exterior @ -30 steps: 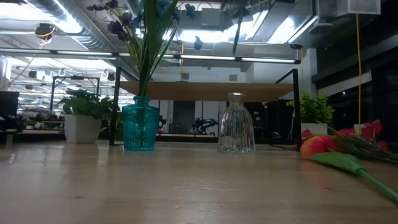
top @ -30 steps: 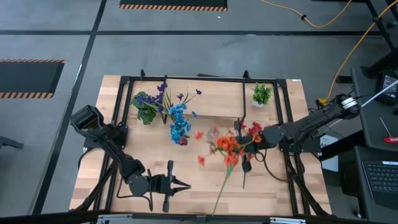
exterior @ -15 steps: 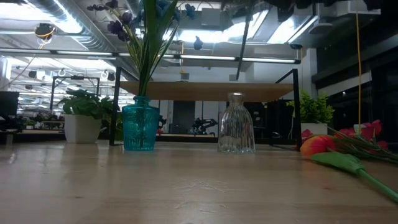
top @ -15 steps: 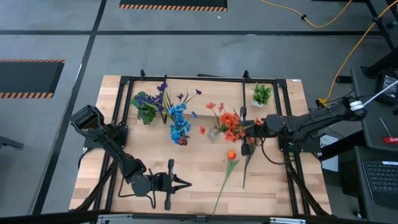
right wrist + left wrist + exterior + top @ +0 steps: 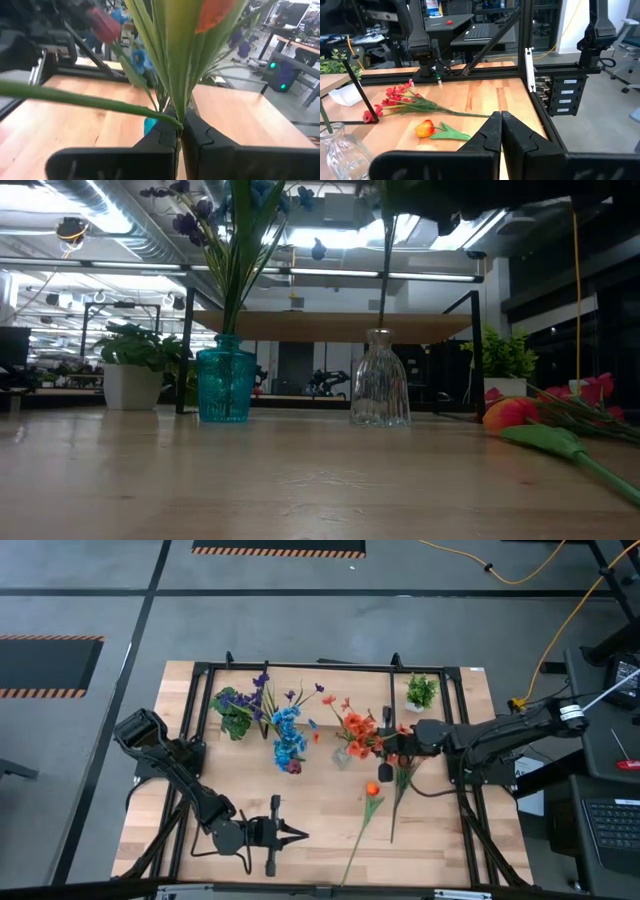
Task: Pick and place flowers into a vace then onto a shelf
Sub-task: Put the red orange flowers into the transparent vase
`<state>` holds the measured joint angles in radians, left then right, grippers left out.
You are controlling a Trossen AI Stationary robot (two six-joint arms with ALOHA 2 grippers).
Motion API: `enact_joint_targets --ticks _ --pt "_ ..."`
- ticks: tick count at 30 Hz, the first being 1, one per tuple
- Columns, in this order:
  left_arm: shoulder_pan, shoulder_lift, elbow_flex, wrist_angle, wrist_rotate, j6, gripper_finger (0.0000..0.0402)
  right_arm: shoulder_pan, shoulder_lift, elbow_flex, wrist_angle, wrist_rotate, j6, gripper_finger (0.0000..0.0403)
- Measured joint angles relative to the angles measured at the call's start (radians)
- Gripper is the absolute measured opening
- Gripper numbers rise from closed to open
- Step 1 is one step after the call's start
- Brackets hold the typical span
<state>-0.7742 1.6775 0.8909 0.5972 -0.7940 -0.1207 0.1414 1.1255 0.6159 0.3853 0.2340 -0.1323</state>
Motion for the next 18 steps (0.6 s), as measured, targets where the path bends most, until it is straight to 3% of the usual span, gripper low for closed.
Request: enact_joint_targets --ticks 18 --pt "0.000 0.000 0.000 0.000 -0.001 -0.015 0.0005 -0.035 0.122 0.000 0.016 0.000 0.043 0.0004"
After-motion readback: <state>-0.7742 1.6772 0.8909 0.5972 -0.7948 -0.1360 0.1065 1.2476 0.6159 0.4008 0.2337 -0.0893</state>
